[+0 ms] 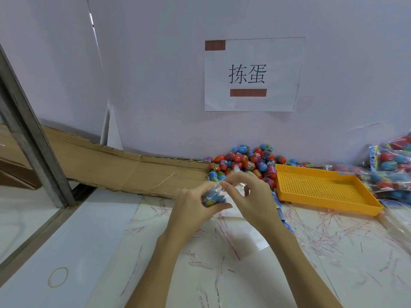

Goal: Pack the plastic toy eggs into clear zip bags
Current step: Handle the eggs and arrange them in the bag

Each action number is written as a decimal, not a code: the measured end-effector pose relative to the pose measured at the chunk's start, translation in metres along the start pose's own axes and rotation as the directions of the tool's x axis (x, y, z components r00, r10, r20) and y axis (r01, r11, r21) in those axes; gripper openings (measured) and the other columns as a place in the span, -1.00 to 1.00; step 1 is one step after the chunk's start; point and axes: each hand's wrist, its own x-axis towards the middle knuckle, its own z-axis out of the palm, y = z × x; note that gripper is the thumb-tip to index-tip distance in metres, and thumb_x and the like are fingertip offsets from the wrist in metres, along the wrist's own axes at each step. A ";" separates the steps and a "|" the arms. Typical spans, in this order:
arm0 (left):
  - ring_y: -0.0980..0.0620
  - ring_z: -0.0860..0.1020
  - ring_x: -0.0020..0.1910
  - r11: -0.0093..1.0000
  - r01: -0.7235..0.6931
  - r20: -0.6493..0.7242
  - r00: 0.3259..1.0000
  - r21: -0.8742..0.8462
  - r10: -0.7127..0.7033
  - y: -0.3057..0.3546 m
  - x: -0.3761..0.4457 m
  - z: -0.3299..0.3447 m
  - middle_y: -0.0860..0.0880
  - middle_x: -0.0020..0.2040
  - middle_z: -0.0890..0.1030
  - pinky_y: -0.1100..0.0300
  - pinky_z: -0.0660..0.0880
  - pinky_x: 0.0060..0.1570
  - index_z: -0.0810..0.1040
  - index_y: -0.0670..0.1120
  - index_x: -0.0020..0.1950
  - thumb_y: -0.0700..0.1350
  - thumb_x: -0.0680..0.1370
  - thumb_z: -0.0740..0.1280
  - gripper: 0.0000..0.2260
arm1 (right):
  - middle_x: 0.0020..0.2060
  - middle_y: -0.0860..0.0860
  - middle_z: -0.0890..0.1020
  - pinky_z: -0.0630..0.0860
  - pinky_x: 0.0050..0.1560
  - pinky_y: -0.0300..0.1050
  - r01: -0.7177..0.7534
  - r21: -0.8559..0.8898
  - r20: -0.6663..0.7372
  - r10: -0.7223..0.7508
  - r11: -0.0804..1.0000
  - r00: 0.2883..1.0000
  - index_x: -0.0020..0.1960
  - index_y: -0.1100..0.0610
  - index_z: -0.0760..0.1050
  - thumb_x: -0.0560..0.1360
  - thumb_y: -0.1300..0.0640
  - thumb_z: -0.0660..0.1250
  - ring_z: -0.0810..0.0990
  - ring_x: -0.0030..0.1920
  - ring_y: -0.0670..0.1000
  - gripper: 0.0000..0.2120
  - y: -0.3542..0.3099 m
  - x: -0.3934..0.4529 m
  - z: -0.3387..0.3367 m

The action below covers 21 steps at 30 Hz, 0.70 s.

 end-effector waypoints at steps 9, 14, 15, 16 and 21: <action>0.18 0.65 -0.15 0.999 -0.043 -0.072 0.997 0.003 0.043 -0.004 0.000 -0.002 0.15 -0.11 0.67 0.34 0.61 -0.18 0.65 0.00 0.16 0.11 0.45 0.54 -0.66 | -0.15 -0.32 0.54 0.42 -0.15 -0.50 0.075 -0.163 0.137 -0.053 0.984 0.989 0.06 -0.06 0.46 0.60 -0.01 0.37 0.51 -0.09 -0.41 -0.90 -0.005 -0.006 0.012; 0.13 0.66 -0.02 0.987 -0.088 -0.007 0.996 0.132 0.090 -0.004 0.001 -0.001 0.10 0.04 0.72 0.27 0.59 -0.02 0.59 0.01 0.31 0.10 0.40 0.61 -0.48 | -0.11 -0.29 0.56 0.41 -0.16 -0.50 0.098 -0.141 0.187 -0.070 0.985 0.980 0.07 0.01 0.48 0.62 0.12 0.36 0.51 -0.09 -0.44 -0.92 -0.003 -0.007 0.013; 0.10 0.66 0.00 0.983 -0.077 0.002 0.997 0.165 0.078 -0.003 0.001 -0.001 0.09 0.06 0.72 0.22 0.58 0.01 0.57 0.02 0.35 0.10 0.41 0.61 -0.45 | -0.11 -0.29 0.56 0.41 -0.15 -0.48 0.106 -0.134 0.185 -0.080 0.985 0.979 0.08 0.01 0.51 0.61 0.12 0.37 0.51 -0.09 -0.41 -0.93 -0.003 -0.007 0.013; 0.09 0.66 -0.01 0.982 -0.056 0.009 0.998 0.181 0.055 -0.003 0.002 -0.001 0.08 0.05 0.72 0.18 0.59 0.03 0.55 0.03 0.38 0.09 0.43 0.60 -0.44 | -0.11 -0.30 0.57 0.41 -0.15 -0.47 0.116 -0.128 0.185 -0.091 0.985 0.979 0.08 0.00 0.54 0.61 0.10 0.37 0.52 -0.09 -0.38 -0.94 -0.004 -0.007 0.013; 0.14 0.62 -0.18 0.992 0.079 -0.032 0.997 0.101 -0.076 -0.006 0.004 -0.004 0.16 -0.18 0.61 0.42 0.48 -0.27 0.57 0.05 0.21 0.00 0.49 0.56 -0.66 | -0.07 -0.19 0.66 0.38 -0.19 -0.44 0.169 -0.159 0.127 -0.150 0.973 0.981 0.08 -0.04 0.63 0.61 -0.01 0.32 0.52 -0.16 -0.28 -0.86 -0.009 -0.008 0.016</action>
